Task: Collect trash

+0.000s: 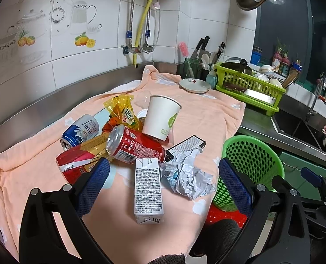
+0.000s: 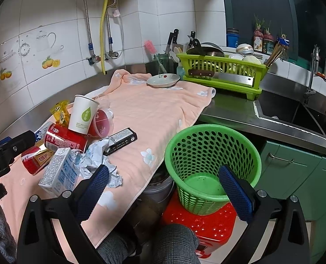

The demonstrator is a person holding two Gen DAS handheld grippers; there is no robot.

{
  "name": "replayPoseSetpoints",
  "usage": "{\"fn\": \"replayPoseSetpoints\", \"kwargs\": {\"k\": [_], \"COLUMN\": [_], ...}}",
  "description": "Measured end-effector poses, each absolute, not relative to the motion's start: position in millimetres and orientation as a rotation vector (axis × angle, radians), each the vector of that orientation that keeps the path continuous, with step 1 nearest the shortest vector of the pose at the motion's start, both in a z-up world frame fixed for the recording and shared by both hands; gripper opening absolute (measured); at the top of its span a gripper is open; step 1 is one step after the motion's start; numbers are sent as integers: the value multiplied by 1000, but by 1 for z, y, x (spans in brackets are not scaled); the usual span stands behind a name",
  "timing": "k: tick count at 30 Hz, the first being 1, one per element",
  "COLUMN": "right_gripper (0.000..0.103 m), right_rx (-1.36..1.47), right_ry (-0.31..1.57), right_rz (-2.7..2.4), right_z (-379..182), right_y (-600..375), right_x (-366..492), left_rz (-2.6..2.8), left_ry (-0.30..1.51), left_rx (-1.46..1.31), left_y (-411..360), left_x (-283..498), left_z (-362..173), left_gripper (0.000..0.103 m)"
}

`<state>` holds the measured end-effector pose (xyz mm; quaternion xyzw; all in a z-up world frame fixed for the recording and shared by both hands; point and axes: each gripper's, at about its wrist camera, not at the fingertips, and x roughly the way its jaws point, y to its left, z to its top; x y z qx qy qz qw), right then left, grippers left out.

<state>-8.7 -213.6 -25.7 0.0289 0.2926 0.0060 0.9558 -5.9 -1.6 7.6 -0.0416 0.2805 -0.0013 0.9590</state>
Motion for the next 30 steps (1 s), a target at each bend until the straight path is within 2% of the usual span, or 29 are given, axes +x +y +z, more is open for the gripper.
{"fn": "replayPoseSetpoints", "kwargs": {"k": [30], "right_gripper": [97], "right_rx": [49], "right_ry": [581], "right_rz": [-7], "right_z": [-24], "right_y": [-213], "right_x": [-10], "left_rz": [-2], "left_ry": [554], "left_rx": [-91], "left_y": [0], "left_x": [-8], "left_z": [8], "left_gripper": [98]}}
